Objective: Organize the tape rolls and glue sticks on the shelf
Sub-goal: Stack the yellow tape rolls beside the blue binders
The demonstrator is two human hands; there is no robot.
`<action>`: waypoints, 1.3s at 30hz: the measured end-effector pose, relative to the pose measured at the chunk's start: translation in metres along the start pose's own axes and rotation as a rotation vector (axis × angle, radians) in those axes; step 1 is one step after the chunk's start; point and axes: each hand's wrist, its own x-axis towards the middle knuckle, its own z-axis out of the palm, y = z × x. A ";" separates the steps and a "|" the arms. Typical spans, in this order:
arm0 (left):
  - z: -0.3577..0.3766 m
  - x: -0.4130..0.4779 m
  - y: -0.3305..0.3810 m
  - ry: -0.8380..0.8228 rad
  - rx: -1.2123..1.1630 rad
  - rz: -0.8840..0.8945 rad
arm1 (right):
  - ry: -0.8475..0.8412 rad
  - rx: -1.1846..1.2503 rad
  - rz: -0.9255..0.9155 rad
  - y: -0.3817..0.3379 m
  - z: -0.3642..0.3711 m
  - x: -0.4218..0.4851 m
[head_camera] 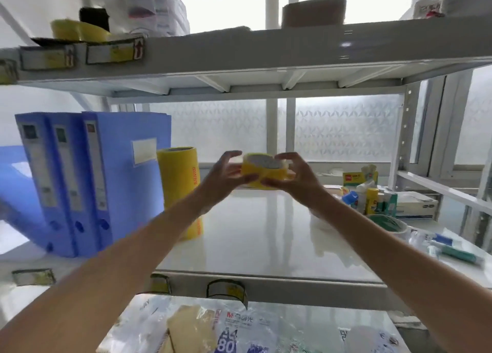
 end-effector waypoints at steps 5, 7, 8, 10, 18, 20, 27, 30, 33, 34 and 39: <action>-0.108 0.023 0.035 0.178 0.095 0.050 | -0.015 0.127 -0.078 -0.067 0.069 0.089; -0.139 0.028 0.035 0.216 0.103 0.039 | -0.096 0.178 -0.068 -0.079 0.096 0.115; -0.152 0.031 0.031 0.232 0.102 0.020 | -0.136 0.186 -0.061 -0.081 0.110 0.125; -0.166 0.035 0.022 0.248 0.066 -0.045 | -0.194 0.186 -0.036 -0.082 0.135 0.139; -0.163 0.032 -0.038 0.304 -0.024 -0.213 | -0.207 0.147 0.073 -0.041 0.186 0.145; -0.156 0.033 -0.041 0.353 -0.024 -0.170 | -0.188 0.152 0.055 -0.037 0.184 0.146; -0.141 0.036 -0.041 0.379 -0.053 -0.110 | -0.189 0.135 0.052 -0.028 0.174 0.141; -0.139 0.035 -0.041 0.392 -0.036 -0.112 | -0.217 0.098 0.049 -0.030 0.176 0.139; -0.135 0.032 -0.035 0.418 0.054 -0.158 | -0.252 0.065 0.063 -0.033 0.181 0.135; -0.134 0.033 -0.034 0.447 0.111 -0.187 | -0.255 0.047 0.058 -0.034 0.180 0.134; -0.101 0.024 -0.014 0.613 0.482 -0.115 | -0.205 -0.248 -0.043 -0.031 0.130 0.108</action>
